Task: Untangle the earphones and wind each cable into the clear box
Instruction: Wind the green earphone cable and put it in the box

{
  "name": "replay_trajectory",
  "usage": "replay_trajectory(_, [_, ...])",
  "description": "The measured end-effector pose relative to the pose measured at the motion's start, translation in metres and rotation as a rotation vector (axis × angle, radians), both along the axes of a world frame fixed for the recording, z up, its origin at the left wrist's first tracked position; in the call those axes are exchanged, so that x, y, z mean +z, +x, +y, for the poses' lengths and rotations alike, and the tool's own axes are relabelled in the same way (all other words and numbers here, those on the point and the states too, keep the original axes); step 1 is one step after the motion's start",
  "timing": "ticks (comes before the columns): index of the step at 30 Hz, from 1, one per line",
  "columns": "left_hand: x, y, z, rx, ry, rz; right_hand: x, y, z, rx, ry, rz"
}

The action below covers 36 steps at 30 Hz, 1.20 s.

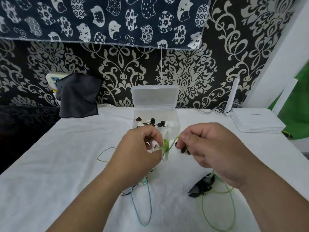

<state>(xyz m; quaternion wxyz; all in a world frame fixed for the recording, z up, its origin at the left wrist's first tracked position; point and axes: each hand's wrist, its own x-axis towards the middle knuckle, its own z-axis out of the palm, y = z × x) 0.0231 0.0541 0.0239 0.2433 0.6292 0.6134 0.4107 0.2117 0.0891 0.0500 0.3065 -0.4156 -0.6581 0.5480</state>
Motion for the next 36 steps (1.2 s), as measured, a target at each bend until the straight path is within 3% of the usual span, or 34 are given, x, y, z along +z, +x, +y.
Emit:
replay_trajectory(4, [0.002,0.006,-0.004,-0.137,-0.110,-0.054,0.007,0.002,0.000,-0.088,0.261,-0.138])
replay_trajectory(8, [0.007,0.008,-0.005,-0.287,-0.208,-0.247,0.004,0.001,0.004,-0.193,0.324,-0.187])
replay_trajectory(13, [0.009,0.007,-0.005,-0.347,-0.247,-0.283,-0.001,-0.002,0.004,-0.191,0.341,-0.216])
replay_trajectory(18, [0.008,0.008,-0.004,-0.372,-0.184,-0.557,-0.006,-0.001,0.009,-0.243,0.200,-0.164])
replay_trajectory(23, [0.004,0.007,0.003,-0.236,-0.030,-0.796,-0.019,-0.005,0.004,-0.005,-0.029,-0.257])
replay_trajectory(28, [0.000,0.002,0.008,-0.001,-0.005,-0.740,-0.019,-0.006,-0.001,0.129,-0.054,-0.267])
replay_trajectory(34, [0.003,-0.003,0.006,0.023,-0.049,-0.596,-0.015,-0.002,0.001,0.120,0.017,-0.269])
replay_trajectory(36, [0.002,-0.001,0.005,0.056,-0.049,-0.448,-0.015,-0.002,0.000,0.172,0.018,-0.223])
